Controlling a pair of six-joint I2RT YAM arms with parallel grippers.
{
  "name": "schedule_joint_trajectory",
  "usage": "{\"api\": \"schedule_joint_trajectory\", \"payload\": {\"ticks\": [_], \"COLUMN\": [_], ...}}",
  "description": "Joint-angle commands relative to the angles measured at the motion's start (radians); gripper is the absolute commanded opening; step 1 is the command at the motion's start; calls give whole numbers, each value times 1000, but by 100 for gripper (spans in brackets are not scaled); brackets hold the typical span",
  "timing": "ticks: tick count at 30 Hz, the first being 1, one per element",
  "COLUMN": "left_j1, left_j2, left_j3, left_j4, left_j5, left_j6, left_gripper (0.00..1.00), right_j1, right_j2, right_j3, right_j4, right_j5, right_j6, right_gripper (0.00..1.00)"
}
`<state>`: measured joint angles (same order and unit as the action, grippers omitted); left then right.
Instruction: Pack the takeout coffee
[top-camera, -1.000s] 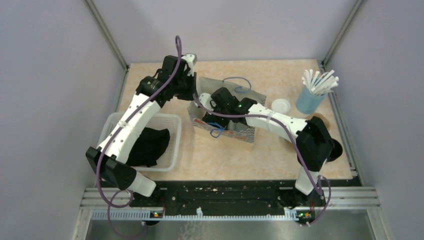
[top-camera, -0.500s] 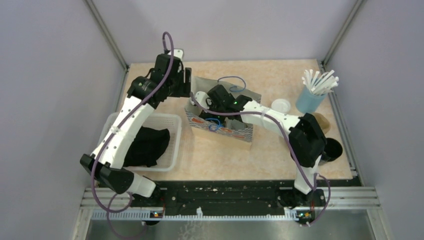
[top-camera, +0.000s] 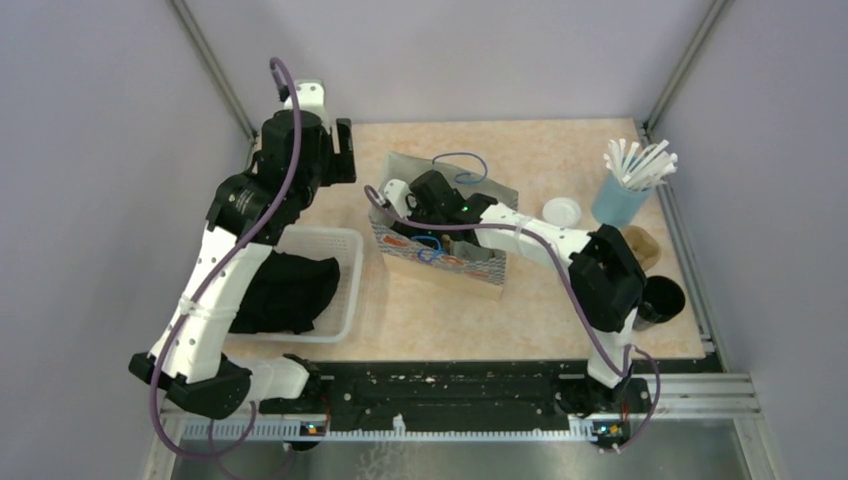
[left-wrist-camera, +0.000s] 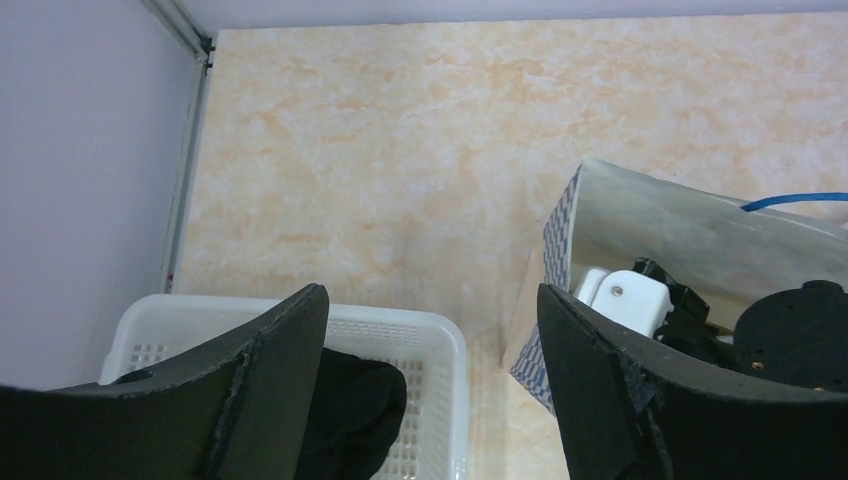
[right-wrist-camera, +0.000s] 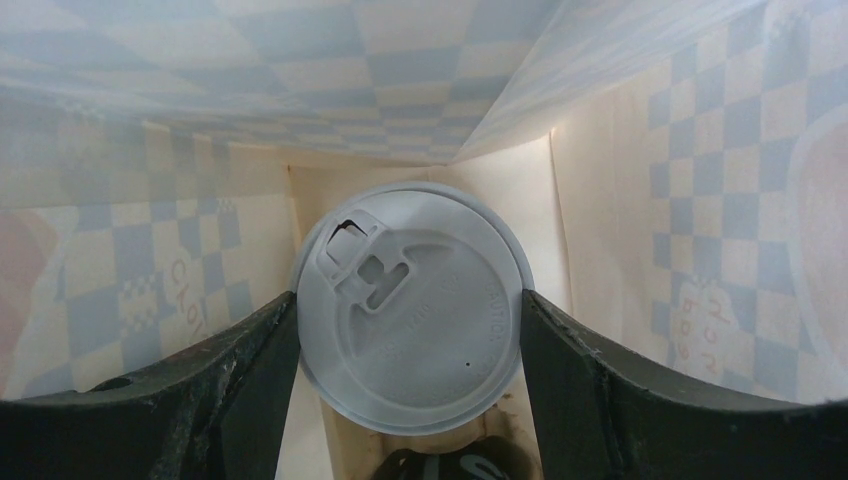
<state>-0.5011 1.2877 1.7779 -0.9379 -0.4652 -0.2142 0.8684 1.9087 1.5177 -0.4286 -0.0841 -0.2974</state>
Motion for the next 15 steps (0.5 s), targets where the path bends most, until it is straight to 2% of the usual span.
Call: {"api": "schedule_joint_trajectory", "payload": {"ticks": [1,7,9,12,15], "left_j1": [2,6,7,7,6], "left_j2": [-41,-68,-71,-72,-86], "left_j3": [-49,-92,-95,-90,-95], "left_j4": [69,93,102,101,98], "left_j5": [-57,-50,-36,-14,3], "left_j6": [42,51,53,43,18], "left_gripper": [83,84,84,82,82], "right_j1": [10,10,10,10,9], "right_j2": [117,61,58,88,86], "right_j3": [-163,-163,-109,81,127], "right_j4": [-266,-236,-237,-281,-263], "right_j5": [45,53,47,65,77], "right_j6": [39,46,50,90,117], "right_gripper": [62,62,65,69,75]}}
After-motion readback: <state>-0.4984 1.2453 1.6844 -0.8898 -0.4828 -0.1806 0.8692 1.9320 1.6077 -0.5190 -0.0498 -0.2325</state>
